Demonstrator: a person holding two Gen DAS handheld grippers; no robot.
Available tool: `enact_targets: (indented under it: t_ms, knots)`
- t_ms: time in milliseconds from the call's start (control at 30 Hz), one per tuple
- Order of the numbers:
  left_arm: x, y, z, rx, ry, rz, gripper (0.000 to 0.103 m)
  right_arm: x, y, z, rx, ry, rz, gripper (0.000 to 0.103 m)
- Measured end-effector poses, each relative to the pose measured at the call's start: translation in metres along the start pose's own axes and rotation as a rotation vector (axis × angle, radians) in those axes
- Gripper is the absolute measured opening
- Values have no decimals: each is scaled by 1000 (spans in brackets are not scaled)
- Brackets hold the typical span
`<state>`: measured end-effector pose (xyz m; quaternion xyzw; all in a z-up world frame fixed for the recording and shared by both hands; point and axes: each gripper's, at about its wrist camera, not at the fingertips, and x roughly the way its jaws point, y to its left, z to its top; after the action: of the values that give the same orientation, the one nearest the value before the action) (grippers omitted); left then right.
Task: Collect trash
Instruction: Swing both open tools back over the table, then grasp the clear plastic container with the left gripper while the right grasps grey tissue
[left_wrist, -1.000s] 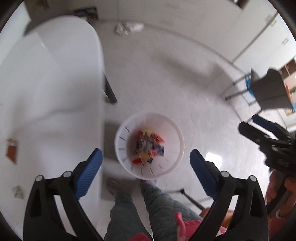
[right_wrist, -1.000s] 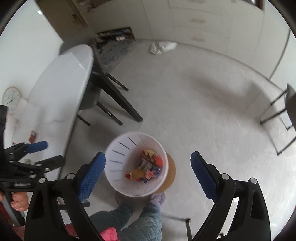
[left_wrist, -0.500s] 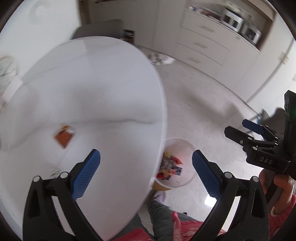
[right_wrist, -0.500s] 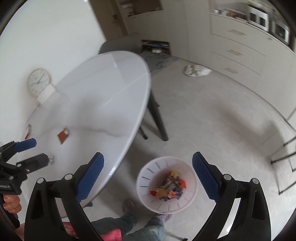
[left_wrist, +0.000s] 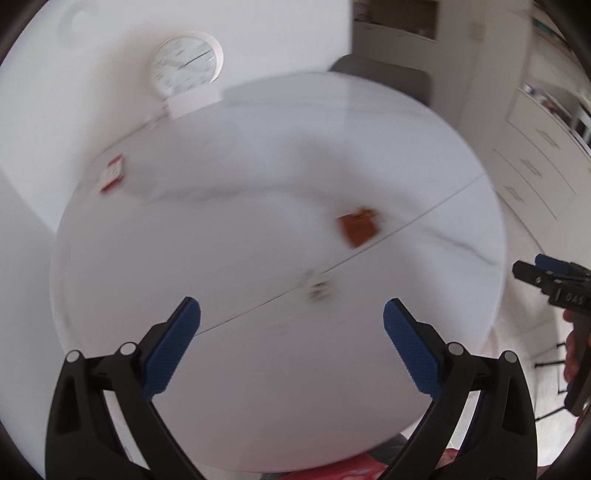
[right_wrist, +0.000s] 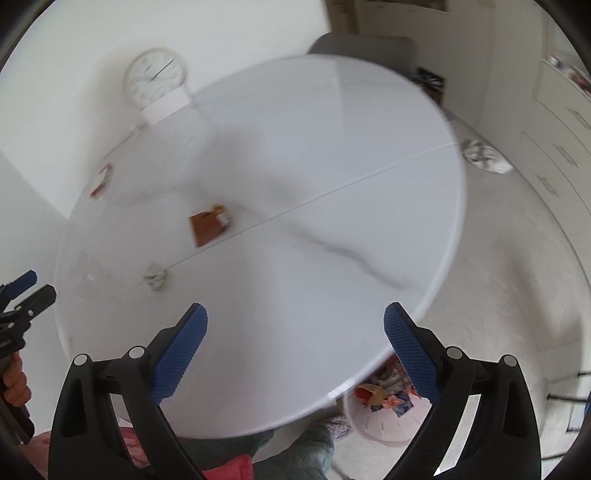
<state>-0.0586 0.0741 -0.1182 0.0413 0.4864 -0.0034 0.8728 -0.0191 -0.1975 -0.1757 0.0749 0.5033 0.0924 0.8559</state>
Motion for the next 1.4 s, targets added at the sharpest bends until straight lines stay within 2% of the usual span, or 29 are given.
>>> enact_targets:
  t_ms: [100, 233, 400, 533, 567, 633, 700, 833, 1000, 1100, 1167, 1267, 1333, 1400]
  knots:
    - [26, 27, -11, -40, 23, 9, 95, 22, 23, 9, -50, 45, 17, 96]
    - [66, 42, -14, -44, 42, -32, 95, 43, 45, 19, -76, 93, 14, 96]
    - [94, 25, -16, 41, 41, -83, 95, 60, 58, 30, -69, 132, 5, 96]
    - [103, 12, -12, 112, -20, -99, 94, 72, 64, 35, -61, 149, 4, 96]
    - [104, 10, -11, 131, -31, -105, 93, 74, 67, 35, -62, 153, 4, 96]
    - [106, 7, -8, 164, -39, -113, 76, 79, 73, 36, -72, 157, 10, 96]
    - [107, 6, -6, 185, -23, -125, 67, 83, 83, 35, -94, 161, 22, 96]
    - [108, 19, -2, 165, -9, -141, 65, 97, 111, 32, -146, 171, 65, 95]
    - [100, 47, 4, 102, 1, -119, 65, 125, 154, 29, -213, 197, 131, 80]
    - [88, 70, 7, 35, 5, -95, 65, 147, 176, 29, -248, 227, 142, 68]
    - [79, 82, 7, 4, -1, -75, 65, 157, 186, 30, -262, 245, 144, 65]
    - [70, 93, 7, -18, -13, -54, 65, 168, 197, 30, -280, 266, 140, 55]
    - [67, 96, 7, -23, -20, -44, 65, 172, 201, 30, -286, 274, 138, 40]
    - [64, 96, 8, -22, -22, -44, 65, 175, 203, 30, -286, 279, 132, 31]
